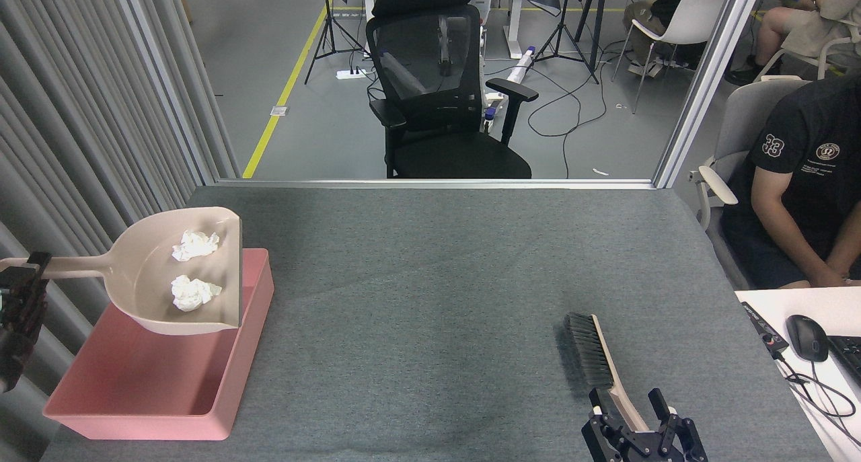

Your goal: Sweep and dump garbage into bin

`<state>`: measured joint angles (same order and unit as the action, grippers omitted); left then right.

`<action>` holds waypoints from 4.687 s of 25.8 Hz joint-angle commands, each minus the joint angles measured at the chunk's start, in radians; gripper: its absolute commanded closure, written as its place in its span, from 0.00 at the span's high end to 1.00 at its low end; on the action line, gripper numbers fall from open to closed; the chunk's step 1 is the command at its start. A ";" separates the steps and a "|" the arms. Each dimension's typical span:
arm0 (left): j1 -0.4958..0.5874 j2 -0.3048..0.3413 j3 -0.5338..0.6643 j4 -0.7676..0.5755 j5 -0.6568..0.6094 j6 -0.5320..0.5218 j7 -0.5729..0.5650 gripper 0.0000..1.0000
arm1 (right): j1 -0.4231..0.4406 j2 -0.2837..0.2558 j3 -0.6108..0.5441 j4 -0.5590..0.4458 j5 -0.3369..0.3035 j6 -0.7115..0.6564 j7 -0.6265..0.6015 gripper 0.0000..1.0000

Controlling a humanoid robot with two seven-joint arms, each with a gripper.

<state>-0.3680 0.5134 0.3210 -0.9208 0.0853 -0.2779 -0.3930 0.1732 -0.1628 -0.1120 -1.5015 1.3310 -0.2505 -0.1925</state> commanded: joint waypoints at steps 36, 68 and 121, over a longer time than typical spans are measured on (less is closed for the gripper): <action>-0.215 0.221 0.070 0.207 -0.730 -0.392 0.167 0.18 | 0.000 -0.064 -0.002 0.000 -0.064 -0.070 -0.004 0.99; 0.104 -0.647 -0.164 -0.290 -0.446 0.054 0.227 0.18 | -0.014 -0.113 -0.052 0.000 -0.085 -0.064 -0.002 0.99; 0.170 -0.639 -0.201 -0.154 -0.495 -0.041 0.191 0.99 | -0.055 -0.107 -0.052 -0.029 -0.084 -0.042 0.024 0.99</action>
<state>-0.2440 -0.1311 0.1261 -1.0135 -0.3845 -0.3270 -0.1990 0.1286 -0.2723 -0.1629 -1.5297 1.2470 -0.2925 -0.1688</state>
